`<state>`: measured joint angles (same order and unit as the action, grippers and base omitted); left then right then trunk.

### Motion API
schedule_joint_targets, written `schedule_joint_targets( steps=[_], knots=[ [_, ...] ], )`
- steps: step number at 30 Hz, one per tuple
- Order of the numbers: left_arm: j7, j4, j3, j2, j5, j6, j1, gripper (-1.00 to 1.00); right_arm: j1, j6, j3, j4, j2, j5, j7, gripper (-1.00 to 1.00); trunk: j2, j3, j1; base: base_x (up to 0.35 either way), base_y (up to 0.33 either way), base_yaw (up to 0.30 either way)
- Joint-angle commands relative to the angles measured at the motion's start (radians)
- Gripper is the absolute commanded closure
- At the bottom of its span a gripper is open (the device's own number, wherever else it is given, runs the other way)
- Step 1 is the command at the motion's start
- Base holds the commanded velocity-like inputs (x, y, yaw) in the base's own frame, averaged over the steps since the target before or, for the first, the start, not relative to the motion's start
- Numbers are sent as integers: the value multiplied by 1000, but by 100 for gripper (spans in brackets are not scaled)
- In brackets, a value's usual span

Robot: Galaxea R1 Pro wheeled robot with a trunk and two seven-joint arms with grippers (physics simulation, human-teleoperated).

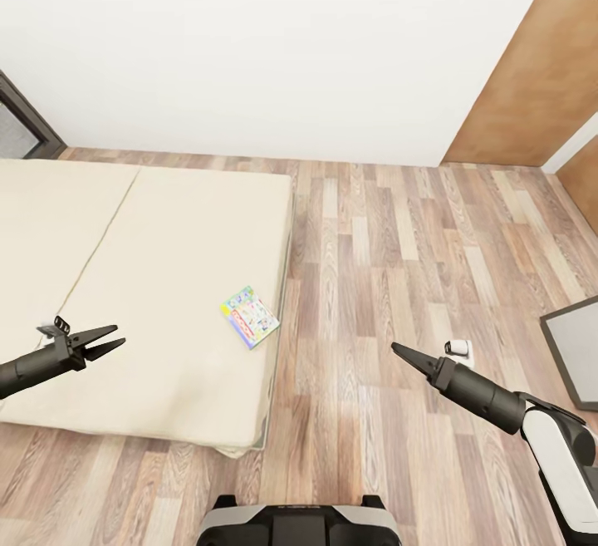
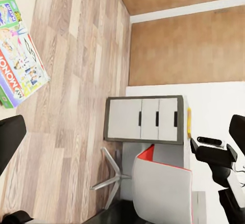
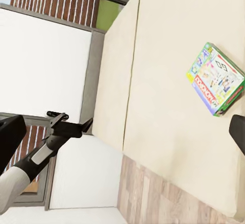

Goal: Put all the toys in the child's room - the three board games (two on the bed and one on the table), the two jigsaw puzzles on the table, and the tennis ball on the table - inside the toy box on the table in the child's room.

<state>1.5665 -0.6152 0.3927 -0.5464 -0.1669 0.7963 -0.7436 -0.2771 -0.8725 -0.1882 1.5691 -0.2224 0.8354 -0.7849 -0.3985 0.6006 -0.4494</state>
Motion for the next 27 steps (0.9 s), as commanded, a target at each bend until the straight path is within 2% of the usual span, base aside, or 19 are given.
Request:
schedule_joint_targets(
  steps=[1, 27],
  knots=[
    [4, 0, 0, 0, 1, 11, 0, -100, -1, -5, -1, 0, 0, 1, -2, -100, -1, 0, -1, 0, 0, 5],
    [-2, 0, 0, 5, 1, 11, -1, -100, -1, -5, -1, 0, 0, 1, -1, -100, -1, -43, -1, 0, 0, 0]
  ],
)
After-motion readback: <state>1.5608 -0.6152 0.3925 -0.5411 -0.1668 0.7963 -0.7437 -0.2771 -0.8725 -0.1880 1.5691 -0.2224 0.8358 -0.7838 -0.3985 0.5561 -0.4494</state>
